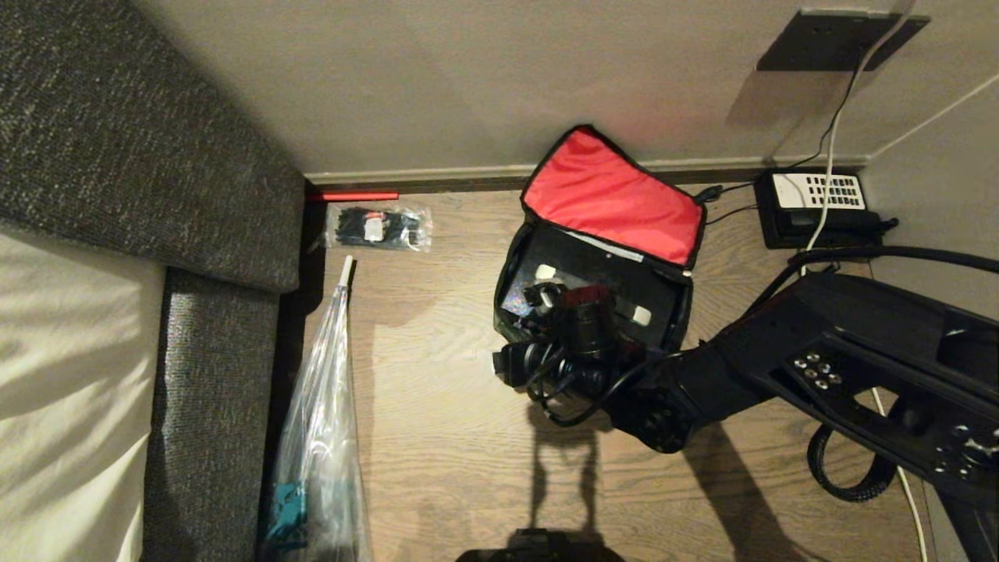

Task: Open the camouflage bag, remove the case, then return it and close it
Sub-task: Close the top of the storage box

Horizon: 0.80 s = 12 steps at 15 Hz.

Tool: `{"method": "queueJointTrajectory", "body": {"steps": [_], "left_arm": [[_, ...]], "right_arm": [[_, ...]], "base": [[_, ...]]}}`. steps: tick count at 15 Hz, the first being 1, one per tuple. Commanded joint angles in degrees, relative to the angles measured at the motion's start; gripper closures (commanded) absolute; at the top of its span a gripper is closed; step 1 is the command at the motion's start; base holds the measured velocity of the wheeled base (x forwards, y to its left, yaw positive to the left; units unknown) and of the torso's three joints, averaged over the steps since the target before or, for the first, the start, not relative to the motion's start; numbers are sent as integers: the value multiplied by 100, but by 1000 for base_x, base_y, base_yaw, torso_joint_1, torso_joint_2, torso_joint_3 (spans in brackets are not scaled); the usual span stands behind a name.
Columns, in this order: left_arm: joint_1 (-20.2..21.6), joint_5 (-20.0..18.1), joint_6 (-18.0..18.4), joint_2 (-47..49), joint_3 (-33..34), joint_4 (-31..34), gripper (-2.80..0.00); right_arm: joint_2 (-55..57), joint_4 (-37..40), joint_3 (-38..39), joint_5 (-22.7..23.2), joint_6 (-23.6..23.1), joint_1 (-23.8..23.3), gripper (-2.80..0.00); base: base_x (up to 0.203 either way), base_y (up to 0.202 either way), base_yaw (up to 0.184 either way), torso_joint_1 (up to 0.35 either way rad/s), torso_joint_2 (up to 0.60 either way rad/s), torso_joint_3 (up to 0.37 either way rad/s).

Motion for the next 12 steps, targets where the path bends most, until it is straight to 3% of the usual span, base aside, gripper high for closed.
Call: {"method": "queueJointTrajectory", "body": {"steps": [1, 7, 12], "left_arm": [[7, 4, -1, -2, 1, 0, 0], [7, 4, -1, -2, 1, 0, 0], [0, 4, -1, -10, 1, 0, 0]], "right_arm": [[112, -24, 55, -30, -266, -107, -280], [362, -9, -1, -57, -441, -171, -280], [686, -85, -36, -254, -852, -258, -280]], "base": [[0, 0, 0, 0, 0, 0], [0, 0, 0, 0, 0, 0], [0, 0, 0, 0, 0, 0]]}}
